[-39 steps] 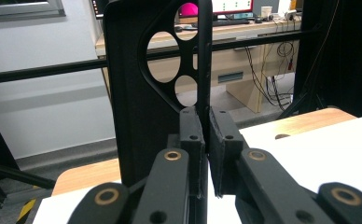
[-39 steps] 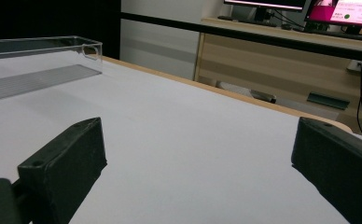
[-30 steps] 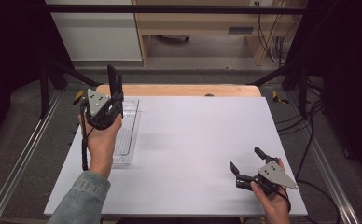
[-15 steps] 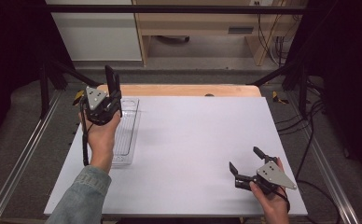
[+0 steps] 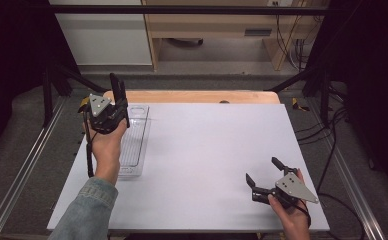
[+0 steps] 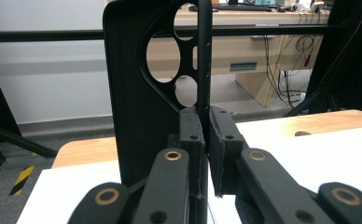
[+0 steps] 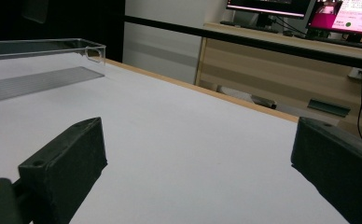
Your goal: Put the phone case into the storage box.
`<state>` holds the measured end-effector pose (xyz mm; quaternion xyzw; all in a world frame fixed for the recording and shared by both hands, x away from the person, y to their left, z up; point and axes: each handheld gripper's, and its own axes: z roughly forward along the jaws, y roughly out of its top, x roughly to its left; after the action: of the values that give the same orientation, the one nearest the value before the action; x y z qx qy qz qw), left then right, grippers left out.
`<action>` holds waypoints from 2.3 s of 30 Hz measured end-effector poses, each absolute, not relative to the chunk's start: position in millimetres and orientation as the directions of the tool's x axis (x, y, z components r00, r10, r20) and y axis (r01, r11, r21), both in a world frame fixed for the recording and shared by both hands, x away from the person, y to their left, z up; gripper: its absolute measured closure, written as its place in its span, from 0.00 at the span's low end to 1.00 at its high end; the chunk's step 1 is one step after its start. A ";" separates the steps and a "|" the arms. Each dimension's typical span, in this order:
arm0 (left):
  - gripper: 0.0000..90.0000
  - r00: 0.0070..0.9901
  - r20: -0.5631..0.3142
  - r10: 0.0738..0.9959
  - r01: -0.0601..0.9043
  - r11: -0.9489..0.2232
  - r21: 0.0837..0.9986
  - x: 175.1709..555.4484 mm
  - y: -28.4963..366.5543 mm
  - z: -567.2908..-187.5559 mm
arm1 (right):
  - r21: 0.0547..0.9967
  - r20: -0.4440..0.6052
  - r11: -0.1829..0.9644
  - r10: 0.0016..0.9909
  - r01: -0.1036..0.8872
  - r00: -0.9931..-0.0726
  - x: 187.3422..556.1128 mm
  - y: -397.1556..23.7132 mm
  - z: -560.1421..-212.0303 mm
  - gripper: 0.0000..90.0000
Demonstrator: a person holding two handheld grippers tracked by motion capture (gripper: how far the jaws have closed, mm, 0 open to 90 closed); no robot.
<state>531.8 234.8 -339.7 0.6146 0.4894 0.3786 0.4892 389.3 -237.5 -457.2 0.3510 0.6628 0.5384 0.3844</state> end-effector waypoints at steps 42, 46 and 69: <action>0.94 0.240 -0.105 0.965 0.256 0.041 0.966 559.7 239.6 -357.1 | 0.982 -0.145 0.185 0.874 0.041 -0.464 389.0 -236.2 -458.5 0.04; 0.94 0.243 -0.102 0.965 0.253 0.038 0.967 560.8 239.4 -359.2 | 0.982 -0.145 0.185 0.874 0.041 -0.464 389.0 -236.4 -458.6 0.04; 0.94 0.234 -0.080 0.969 0.252 0.019 0.968 563.0 240.5 -357.2 | 0.983 -0.140 0.181 0.874 0.043 -0.465 389.1 -235.8 -458.7 0.04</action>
<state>563.0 240.5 -357.2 0.6030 0.5062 0.3561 0.5033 389.1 -235.8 -458.7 0.3449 0.6645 0.5393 0.3855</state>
